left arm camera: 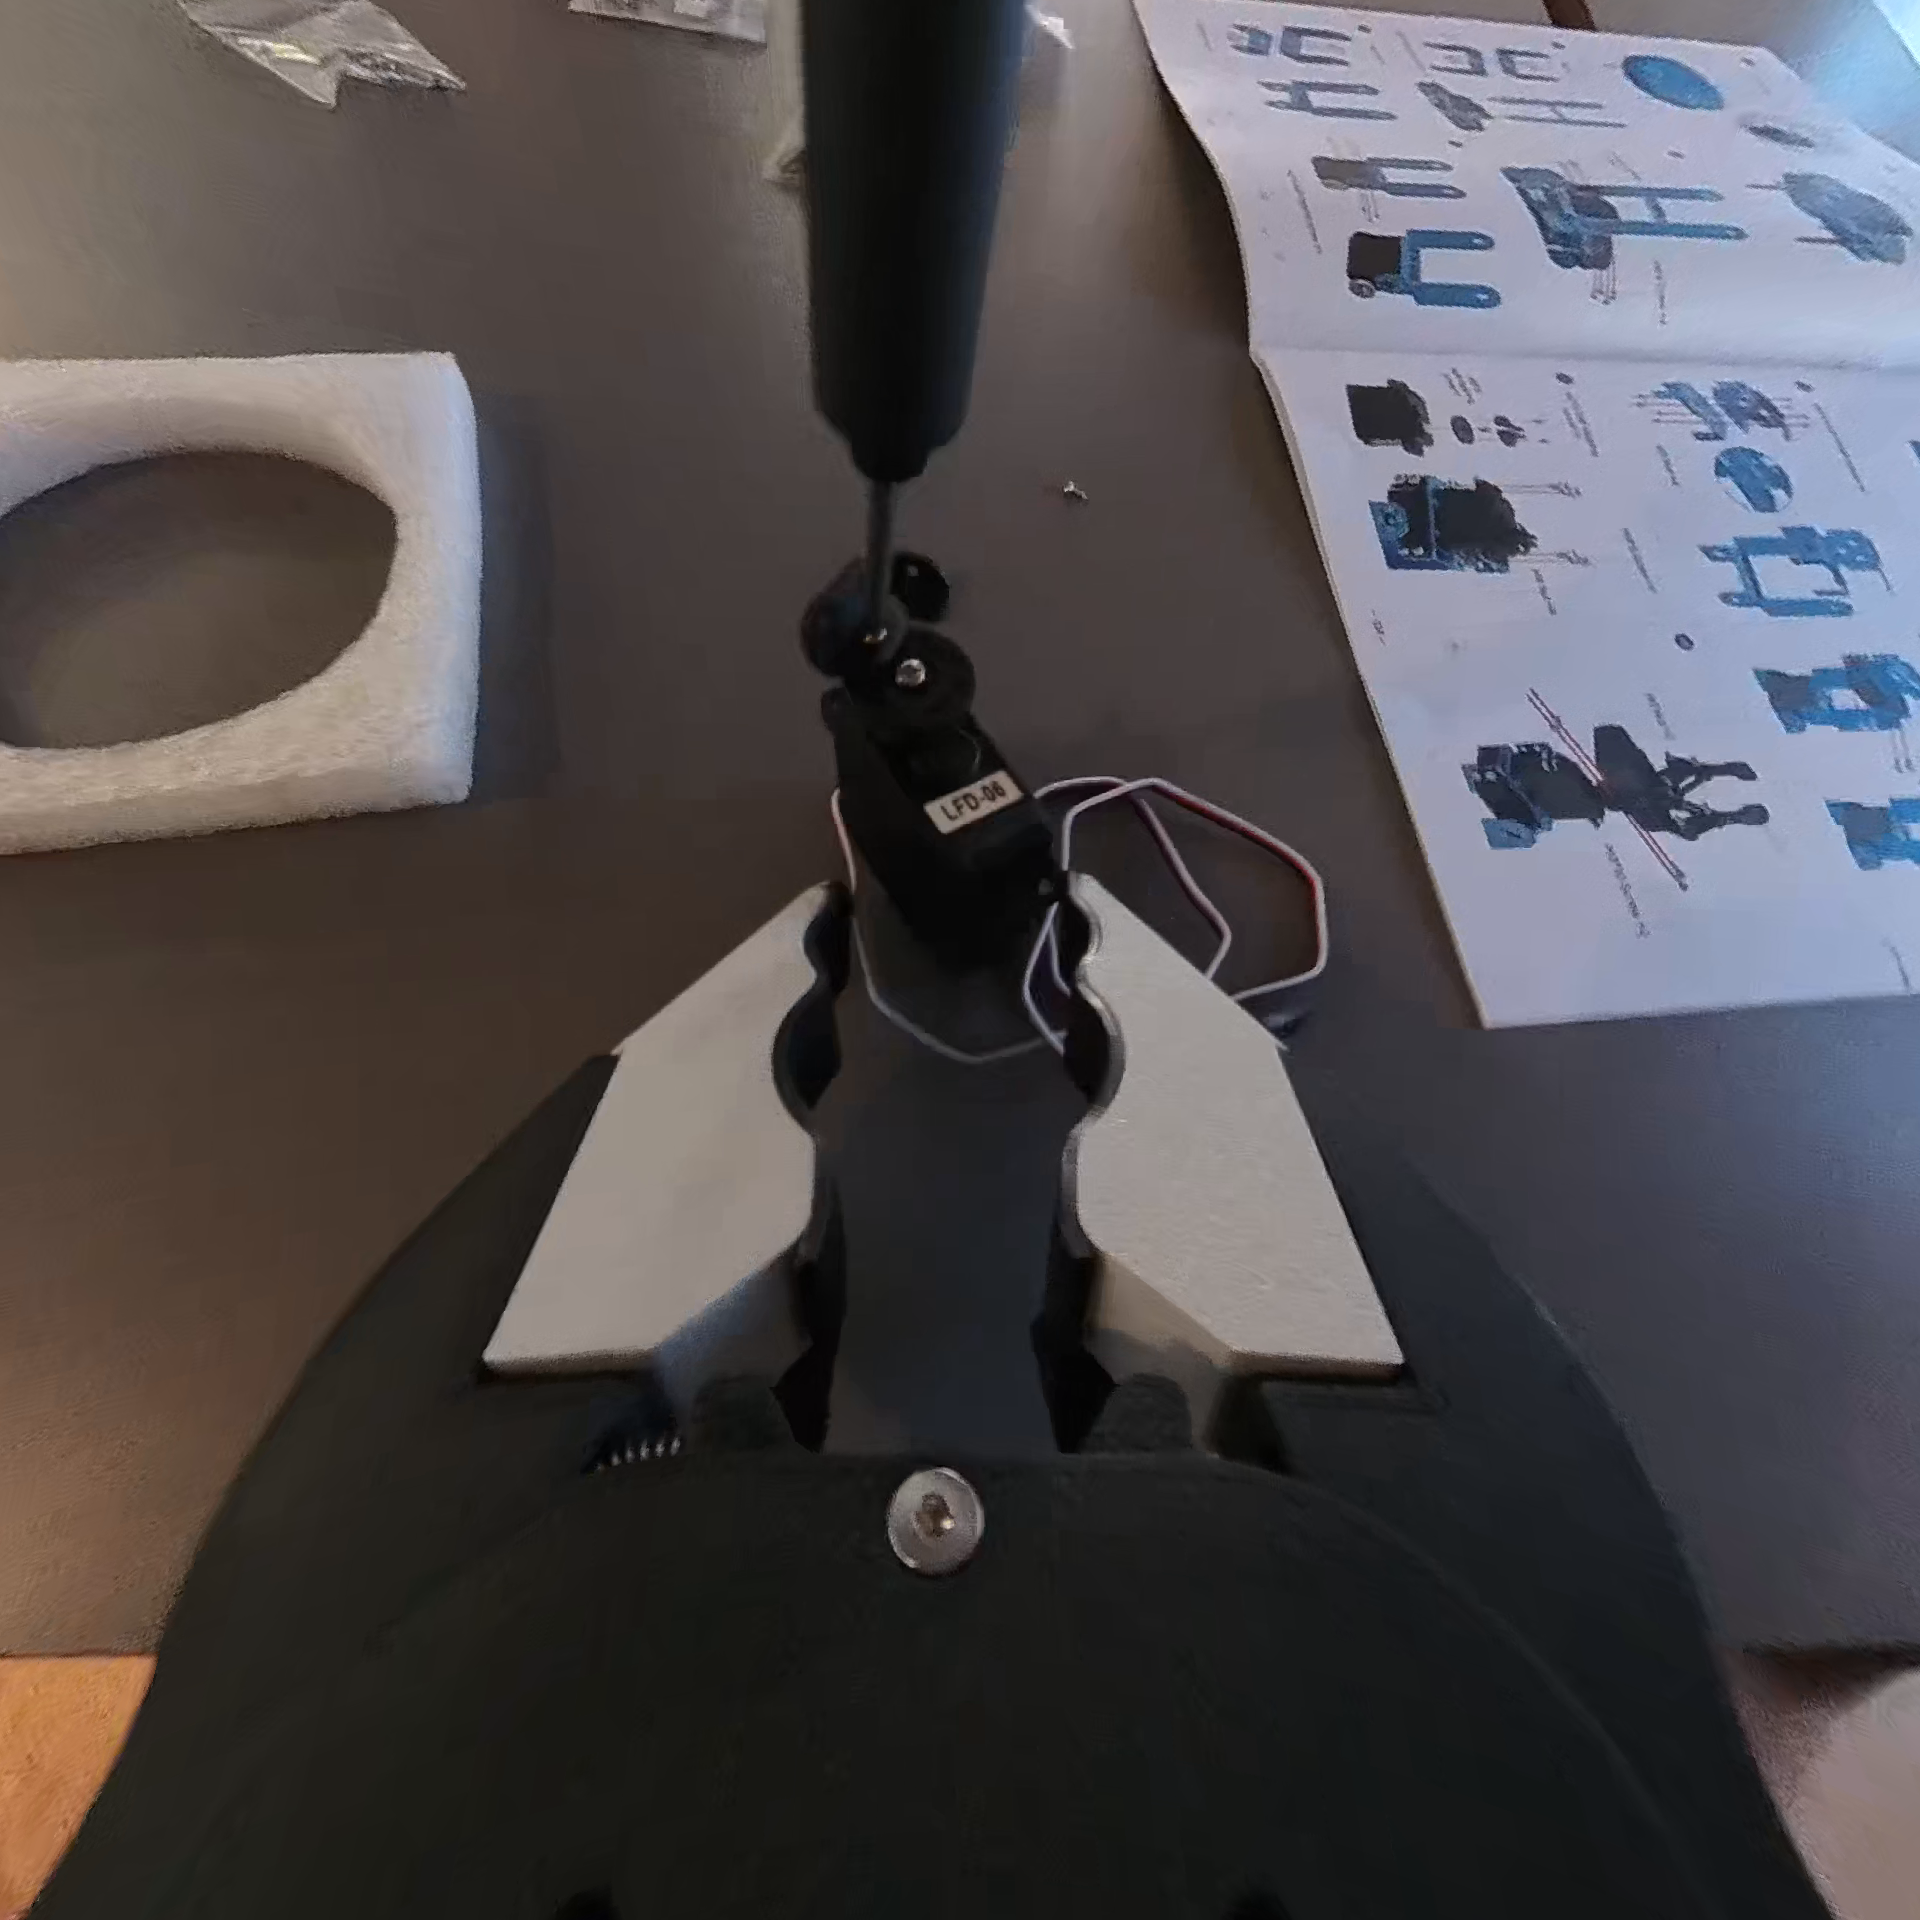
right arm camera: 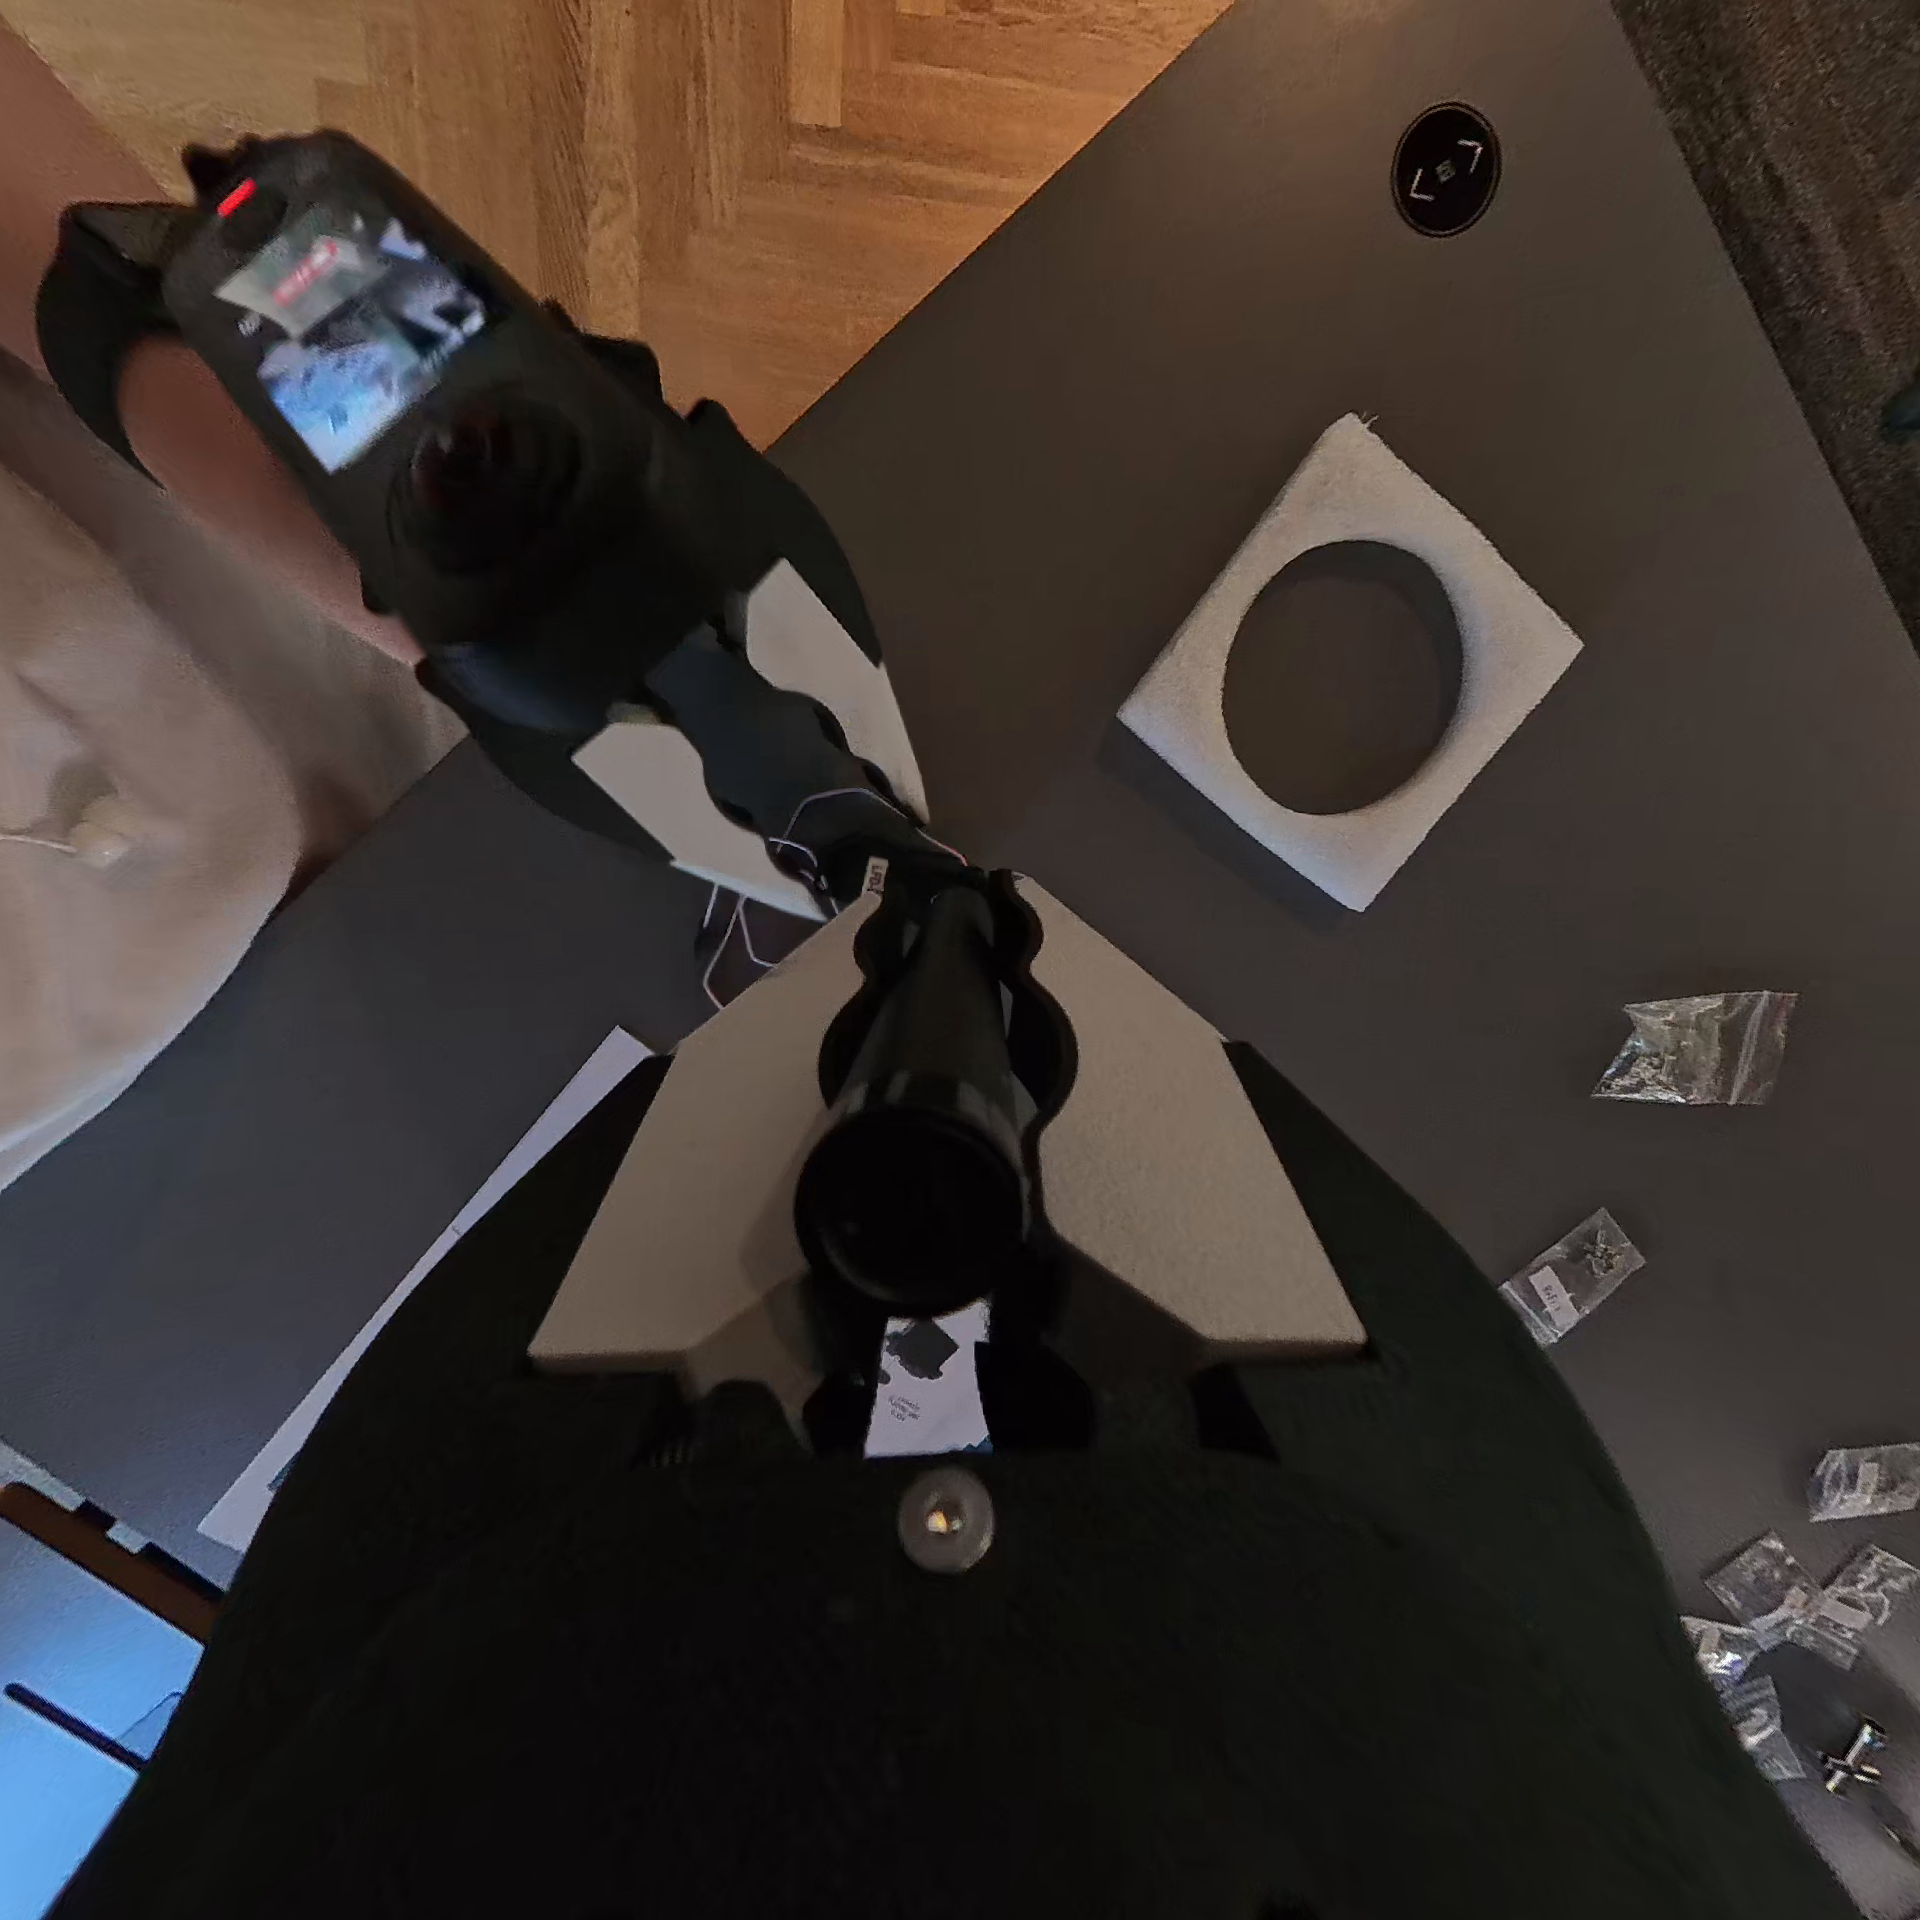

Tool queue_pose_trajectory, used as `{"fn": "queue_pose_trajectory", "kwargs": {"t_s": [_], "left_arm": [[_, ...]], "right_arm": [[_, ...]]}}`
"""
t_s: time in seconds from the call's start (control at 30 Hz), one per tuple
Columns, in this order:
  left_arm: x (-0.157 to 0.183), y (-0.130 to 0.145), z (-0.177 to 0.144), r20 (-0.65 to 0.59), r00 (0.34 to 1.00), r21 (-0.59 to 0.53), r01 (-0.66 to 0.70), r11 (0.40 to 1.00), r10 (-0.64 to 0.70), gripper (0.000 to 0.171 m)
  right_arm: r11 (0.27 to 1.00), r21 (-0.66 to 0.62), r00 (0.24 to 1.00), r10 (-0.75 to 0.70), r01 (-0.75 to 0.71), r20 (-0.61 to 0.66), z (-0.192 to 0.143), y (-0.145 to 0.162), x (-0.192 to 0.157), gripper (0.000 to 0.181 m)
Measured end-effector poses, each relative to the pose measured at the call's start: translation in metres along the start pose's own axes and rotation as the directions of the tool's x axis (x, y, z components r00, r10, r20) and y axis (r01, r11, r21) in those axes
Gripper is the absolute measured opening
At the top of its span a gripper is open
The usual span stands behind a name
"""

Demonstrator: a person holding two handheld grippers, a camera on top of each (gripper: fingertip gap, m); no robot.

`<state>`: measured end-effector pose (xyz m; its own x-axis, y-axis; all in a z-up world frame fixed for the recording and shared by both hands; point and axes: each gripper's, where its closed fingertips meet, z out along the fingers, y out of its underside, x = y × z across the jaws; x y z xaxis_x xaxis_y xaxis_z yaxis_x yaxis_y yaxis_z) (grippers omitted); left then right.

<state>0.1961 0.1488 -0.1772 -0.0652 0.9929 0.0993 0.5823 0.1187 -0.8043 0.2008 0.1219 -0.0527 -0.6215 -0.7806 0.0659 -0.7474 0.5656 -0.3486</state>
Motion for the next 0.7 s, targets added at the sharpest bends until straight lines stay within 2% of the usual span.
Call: {"fn": "queue_pose_trajectory", "kwargs": {"t_s": [0.1, 0.2, 0.27, 0.4, 0.5, 0.63, 0.7], "left_arm": [[-0.012, 0.003, -0.005, -0.019, 1.0, -0.002, -0.01, 1.0, 0.01, 0.022], [-0.029, 0.003, -0.005, -0.031, 0.999, -0.003, -0.04, 0.999, 0.04, 0.02], [-0.038, 0.001, -0.001, -0.056, 0.997, -0.017, -0.05, 0.999, 0.049, 0.013], [-0.052, -0.007, 0.009, -0.102, 0.992, -0.034, -0.082, 0.996, 0.078, 0.014], [-0.066, -0.008, 0.016, -0.092, 0.991, -0.084, -0.105, 0.991, 0.097, 0.012], [-0.07, -0.016, 0.006, -0.148, 0.987, -0.065, -0.074, 0.995, 0.064, 0.022], [-0.059, -0.023, -0.007, -0.227, 0.973, -0.023, -0.041, 0.999, 0.034, 0.037]], "right_arm": [[1.0, 0.005, 1.0, 0.026, -0.026, 0.006, 0.0, 0.0, 0.003, 0.017], [0.998, 0.022, 0.998, 0.063, -0.064, 0.015, -0.001, 0.002, 0.007, 0.017], [0.996, 0.032, 0.996, 0.083, -0.084, 0.016, -0.001, 0.003, 0.01, 0.017], [0.991, 0.059, 0.993, 0.116, -0.117, 0.017, -0.002, 0.005, 0.012, 0.017], [0.986, 0.084, 0.99, 0.139, -0.14, 0.017, -0.002, 0.004, 0.014, 0.017], [0.982, 0.099, 0.987, 0.16, -0.161, 0.016, -0.001, 0.001, 0.018, 0.017], [0.981, 0.102, 0.986, 0.166, -0.167, 0.014, -0.001, -0.001, 0.019, 0.016]]}}
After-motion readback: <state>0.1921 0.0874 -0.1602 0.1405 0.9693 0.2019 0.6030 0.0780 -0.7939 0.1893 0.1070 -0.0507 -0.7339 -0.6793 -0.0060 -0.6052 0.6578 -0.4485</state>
